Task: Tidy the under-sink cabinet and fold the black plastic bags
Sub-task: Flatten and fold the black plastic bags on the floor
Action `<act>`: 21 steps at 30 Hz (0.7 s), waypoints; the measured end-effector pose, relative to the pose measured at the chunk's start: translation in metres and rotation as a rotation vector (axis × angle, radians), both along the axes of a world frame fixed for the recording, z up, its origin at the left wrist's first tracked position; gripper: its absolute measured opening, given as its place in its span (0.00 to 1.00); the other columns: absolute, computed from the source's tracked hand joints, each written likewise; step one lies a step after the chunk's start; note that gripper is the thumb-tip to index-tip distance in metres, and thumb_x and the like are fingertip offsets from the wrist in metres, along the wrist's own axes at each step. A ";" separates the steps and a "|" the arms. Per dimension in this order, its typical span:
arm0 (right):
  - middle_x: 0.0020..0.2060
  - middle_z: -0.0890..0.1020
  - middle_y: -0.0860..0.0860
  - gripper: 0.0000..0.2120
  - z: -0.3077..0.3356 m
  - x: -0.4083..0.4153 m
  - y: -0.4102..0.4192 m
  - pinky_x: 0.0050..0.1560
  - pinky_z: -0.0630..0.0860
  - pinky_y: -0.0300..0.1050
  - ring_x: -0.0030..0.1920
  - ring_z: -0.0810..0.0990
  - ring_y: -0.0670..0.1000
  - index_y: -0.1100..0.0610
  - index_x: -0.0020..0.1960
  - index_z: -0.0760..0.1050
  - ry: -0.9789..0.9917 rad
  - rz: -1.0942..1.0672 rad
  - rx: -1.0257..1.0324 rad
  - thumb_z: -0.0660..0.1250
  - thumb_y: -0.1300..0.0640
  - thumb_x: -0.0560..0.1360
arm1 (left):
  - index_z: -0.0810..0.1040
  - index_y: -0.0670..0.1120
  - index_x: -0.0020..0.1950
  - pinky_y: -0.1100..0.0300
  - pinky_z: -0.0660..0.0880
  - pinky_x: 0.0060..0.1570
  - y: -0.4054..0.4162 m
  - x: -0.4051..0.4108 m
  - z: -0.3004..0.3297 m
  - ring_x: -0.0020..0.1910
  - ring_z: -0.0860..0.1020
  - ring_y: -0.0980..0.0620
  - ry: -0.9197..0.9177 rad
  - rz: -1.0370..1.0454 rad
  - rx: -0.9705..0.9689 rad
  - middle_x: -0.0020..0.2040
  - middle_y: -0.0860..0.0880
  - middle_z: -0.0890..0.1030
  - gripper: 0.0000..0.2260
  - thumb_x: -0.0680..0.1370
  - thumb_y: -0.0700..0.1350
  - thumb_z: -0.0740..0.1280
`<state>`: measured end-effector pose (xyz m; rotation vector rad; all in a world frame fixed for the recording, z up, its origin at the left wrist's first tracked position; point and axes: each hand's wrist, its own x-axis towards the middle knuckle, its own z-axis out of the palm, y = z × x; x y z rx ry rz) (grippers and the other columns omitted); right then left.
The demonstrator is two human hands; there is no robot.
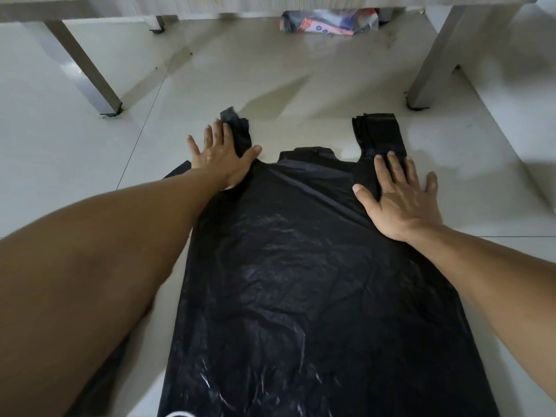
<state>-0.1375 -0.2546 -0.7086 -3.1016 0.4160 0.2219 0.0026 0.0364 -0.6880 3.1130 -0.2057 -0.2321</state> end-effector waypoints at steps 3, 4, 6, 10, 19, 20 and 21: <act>0.80 0.41 0.48 0.39 0.002 0.001 0.001 0.75 0.43 0.66 0.79 0.40 0.54 0.47 0.80 0.38 0.003 0.004 0.006 0.36 0.28 0.75 | 0.43 0.44 0.80 0.40 0.39 0.75 -0.021 -0.044 0.009 0.78 0.40 0.47 -0.114 -0.126 -0.024 0.80 0.45 0.40 0.37 0.79 0.67 0.43; 0.80 0.42 0.48 0.39 0.002 0.001 0.001 0.75 0.43 0.66 0.79 0.41 0.55 0.48 0.80 0.39 -0.001 0.004 0.015 0.36 0.28 0.75 | 0.42 0.45 0.80 0.41 0.39 0.75 -0.030 -0.065 0.010 0.78 0.39 0.47 -0.124 -0.188 -0.036 0.79 0.45 0.39 0.36 0.79 0.66 0.42; 0.80 0.43 0.49 0.39 0.004 -0.002 0.001 0.75 0.43 0.67 0.79 0.42 0.55 0.48 0.80 0.41 -0.016 0.006 0.037 0.36 0.28 0.75 | 0.43 0.45 0.80 0.42 0.40 0.75 -0.044 -0.111 0.011 0.78 0.39 0.48 -0.102 -0.289 -0.082 0.80 0.46 0.40 0.36 0.79 0.66 0.42; 0.80 0.42 0.49 0.38 0.007 -0.001 0.000 0.74 0.42 0.68 0.79 0.40 0.56 0.48 0.80 0.40 0.032 0.012 0.079 0.38 0.29 0.76 | 0.45 0.45 0.80 0.42 0.38 0.75 -0.049 -0.179 0.005 0.78 0.38 0.47 0.014 -0.352 -0.082 0.80 0.46 0.41 0.36 0.79 0.66 0.45; 0.80 0.45 0.49 0.29 0.044 -0.062 0.013 0.75 0.40 0.62 0.79 0.41 0.54 0.51 0.80 0.49 -0.137 0.096 0.231 0.47 0.42 0.82 | 0.43 0.46 0.80 0.41 0.38 0.75 -0.025 -0.233 0.014 0.78 0.38 0.45 0.049 -0.336 -0.024 0.79 0.44 0.39 0.35 0.79 0.66 0.43; 0.80 0.46 0.49 0.28 0.046 -0.084 0.028 0.76 0.41 0.61 0.79 0.43 0.54 0.51 0.80 0.49 -0.141 0.131 0.250 0.47 0.42 0.83 | 0.44 0.46 0.80 0.41 0.38 0.75 -0.019 -0.241 0.015 0.78 0.38 0.44 0.038 -0.351 -0.015 0.79 0.44 0.39 0.35 0.79 0.65 0.44; 0.80 0.47 0.49 0.29 0.047 -0.107 0.044 0.76 0.42 0.60 0.79 0.43 0.53 0.50 0.80 0.48 -0.099 0.160 0.262 0.47 0.42 0.82 | 0.44 0.45 0.80 0.41 0.39 0.75 -0.012 -0.247 0.016 0.78 0.38 0.44 0.024 -0.374 0.006 0.79 0.44 0.39 0.35 0.79 0.65 0.44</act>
